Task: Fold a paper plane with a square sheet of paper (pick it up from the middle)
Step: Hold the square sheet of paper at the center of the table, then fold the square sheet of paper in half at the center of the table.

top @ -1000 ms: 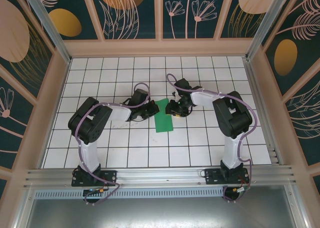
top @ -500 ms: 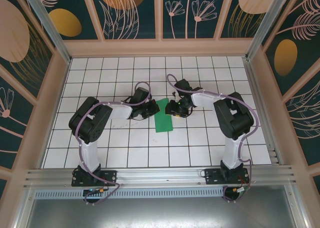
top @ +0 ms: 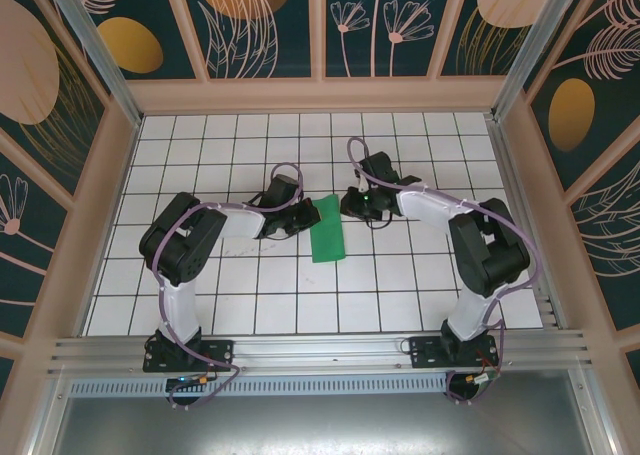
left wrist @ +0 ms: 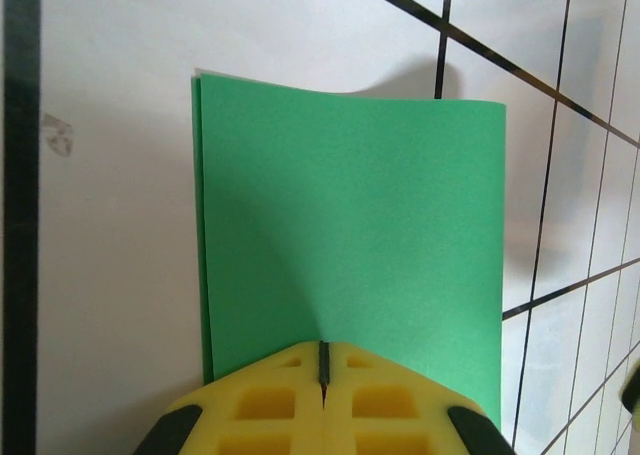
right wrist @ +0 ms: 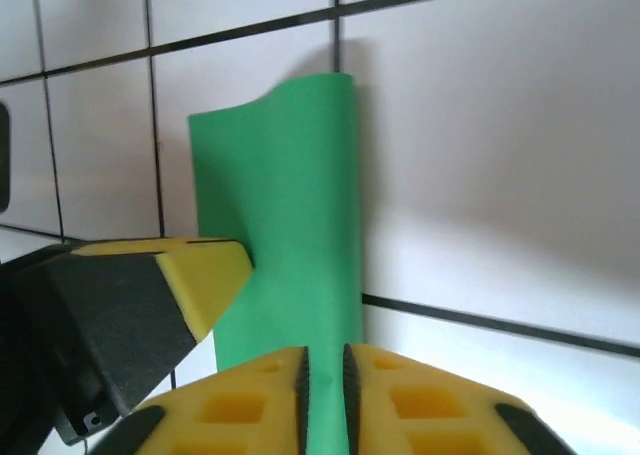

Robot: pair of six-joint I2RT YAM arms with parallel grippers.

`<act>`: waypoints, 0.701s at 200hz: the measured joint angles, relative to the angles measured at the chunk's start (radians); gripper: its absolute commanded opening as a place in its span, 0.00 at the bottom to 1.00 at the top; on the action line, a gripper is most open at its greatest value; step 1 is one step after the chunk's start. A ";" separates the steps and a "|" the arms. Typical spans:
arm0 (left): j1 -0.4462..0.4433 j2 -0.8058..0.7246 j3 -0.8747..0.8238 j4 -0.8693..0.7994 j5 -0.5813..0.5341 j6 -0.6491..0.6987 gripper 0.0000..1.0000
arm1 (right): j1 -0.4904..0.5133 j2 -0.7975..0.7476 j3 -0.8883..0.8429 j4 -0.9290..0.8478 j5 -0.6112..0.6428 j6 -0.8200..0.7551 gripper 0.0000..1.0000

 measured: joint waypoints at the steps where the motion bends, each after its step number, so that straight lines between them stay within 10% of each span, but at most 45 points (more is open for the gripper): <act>1: 0.000 0.000 0.000 0.000 0.000 0.000 0.00 | 0.000 0.003 0.000 0.005 -0.005 -0.002 0.02; 140: -0.002 -0.005 -0.014 0.019 -0.008 0.026 0.00 | 0.018 0.231 0.117 0.073 -0.115 -0.014 0.00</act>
